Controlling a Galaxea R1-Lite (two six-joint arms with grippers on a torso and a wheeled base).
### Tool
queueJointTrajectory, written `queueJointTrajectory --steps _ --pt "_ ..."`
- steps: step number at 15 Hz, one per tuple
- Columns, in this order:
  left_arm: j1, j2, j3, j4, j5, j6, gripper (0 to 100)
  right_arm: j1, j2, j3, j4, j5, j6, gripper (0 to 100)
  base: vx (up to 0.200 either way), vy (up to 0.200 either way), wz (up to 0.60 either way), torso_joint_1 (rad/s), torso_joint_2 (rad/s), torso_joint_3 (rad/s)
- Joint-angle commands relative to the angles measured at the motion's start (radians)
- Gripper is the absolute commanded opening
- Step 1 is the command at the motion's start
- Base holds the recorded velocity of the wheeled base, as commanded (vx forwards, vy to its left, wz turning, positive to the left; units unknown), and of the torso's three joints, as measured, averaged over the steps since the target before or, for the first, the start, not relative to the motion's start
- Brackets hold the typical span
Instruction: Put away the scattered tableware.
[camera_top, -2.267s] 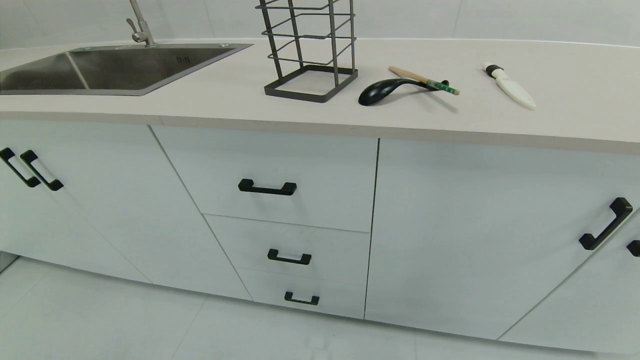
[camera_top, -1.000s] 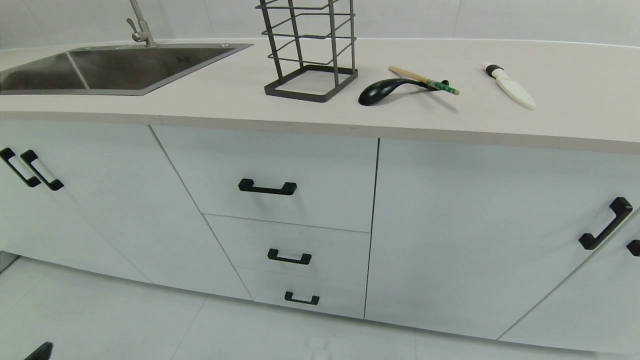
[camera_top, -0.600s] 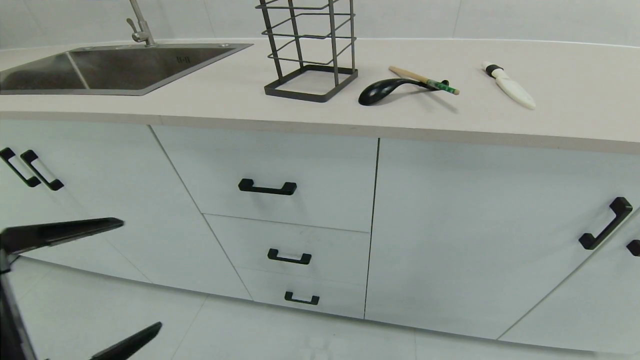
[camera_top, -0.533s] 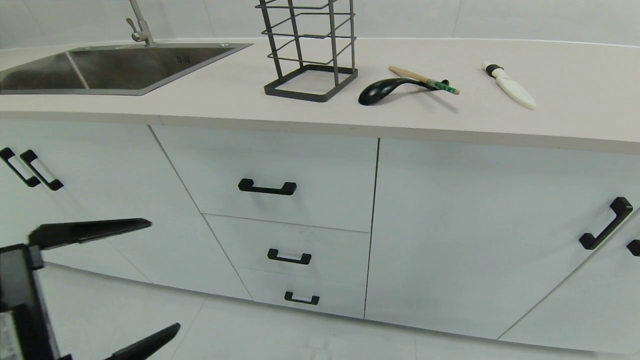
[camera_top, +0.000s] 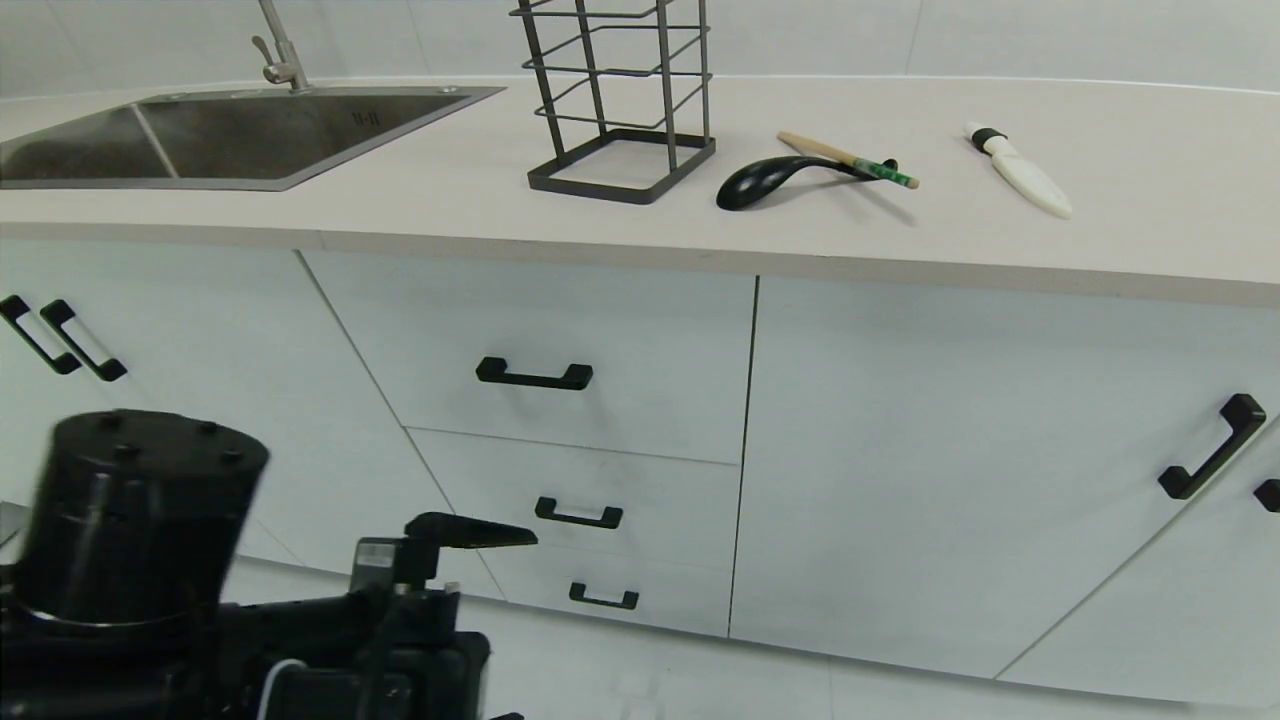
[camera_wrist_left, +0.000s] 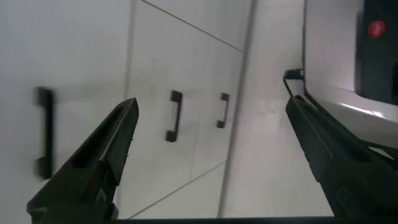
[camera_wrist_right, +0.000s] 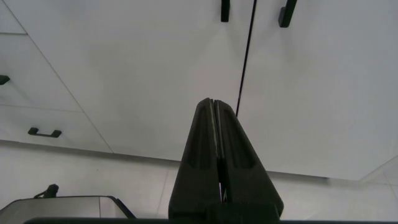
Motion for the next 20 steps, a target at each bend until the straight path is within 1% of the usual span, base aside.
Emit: queueJointTrajectory --steps 1,2,4,6,7,8,9,10,11,13,14,15,18,20 --pt "-0.002 0.177 -0.005 0.0 0.0 0.003 100 0.0 0.001 0.0 0.0 0.0 0.0 0 0.0 0.0 0.0 0.0 0.0 0.0" --pt "-0.002 0.251 -0.017 -0.002 0.0 0.019 100 0.0 0.001 0.0 0.0 0.0 0.0 0 0.0 0.0 0.0 0.0 0.0 0.0" --pt "-0.001 0.306 -0.021 -0.028 0.003 0.022 100 0.0 0.001 0.0 0.0 0.0 0.0 0 0.0 0.0 0.0 0.0 0.0 0.0" --pt "0.073 0.358 -0.021 -0.089 0.016 0.022 100 0.0 0.001 0.0 0.0 0.0 0.0 0 0.0 0.0 0.0 0.0 0.0 0.0" --pt "0.113 0.375 -0.021 -0.117 0.022 0.025 100 0.0 0.001 0.0 0.0 0.0 0.0 0 0.0 0.0 0.0 0.0 0.0 0.0" --pt "0.14 0.39 -0.02 -0.132 0.022 0.031 100 0.0 0.001 0.0 0.0 0.0 0.0 0 0.0 0.0 0.0 0.0 0.0 0.0" --pt "0.19 0.44 -0.024 -0.151 0.013 0.06 100 0.0 0.001 0.0 0.0 0.0 0.0 0 0.0 0.0 0.0 0.0 0.0 0.0" --pt "0.2 0.456 -0.026 -0.154 0.005 0.069 100 0.0 0.001 0.0 0.0 0.0 0.0 0 0.0 0.0 0.0 0.0 0.0 0.0" --pt "0.222 0.518 -0.044 -0.175 -0.009 0.097 100 0.0 0.001 0.0 0.0 0.0 0.0 0 0.0 0.0 0.0 0.0 0.0 0.0" --pt "0.236 0.584 -0.094 -0.224 -0.007 0.1 100 0.0 0.001 0.0 0.0 0.0 0.0 0 0.0 0.0 0.0 0.0 0.0 0.0" --pt "0.251 0.61 -0.126 -0.247 -0.006 0.1 100 0.0 0.001 0.0 0.0 0.0 0.001 0 0.0 0.0 0.0 0.0 0.0 0.0" --pt "0.259 0.628 -0.147 -0.253 -0.006 0.1 100 0.0 0.001 0.0 0.0 0.0 0.0 0 0.0 0.0 0.0 0.0 0.0 0.0" --pt "0.263 0.664 -0.146 -0.253 -0.012 0.095 100 0.0 0.001 0.0 0.0 0.0 0.0 0 0.0 0.0 0.0 0.0 0.0 0.0" --pt "0.269 0.67 -0.153 -0.258 -0.014 0.099 100 0.0 0.001 0.0 0.0 0.0 0.0 0 0.0 0.0 0.0 0.0 0.0 0.0"
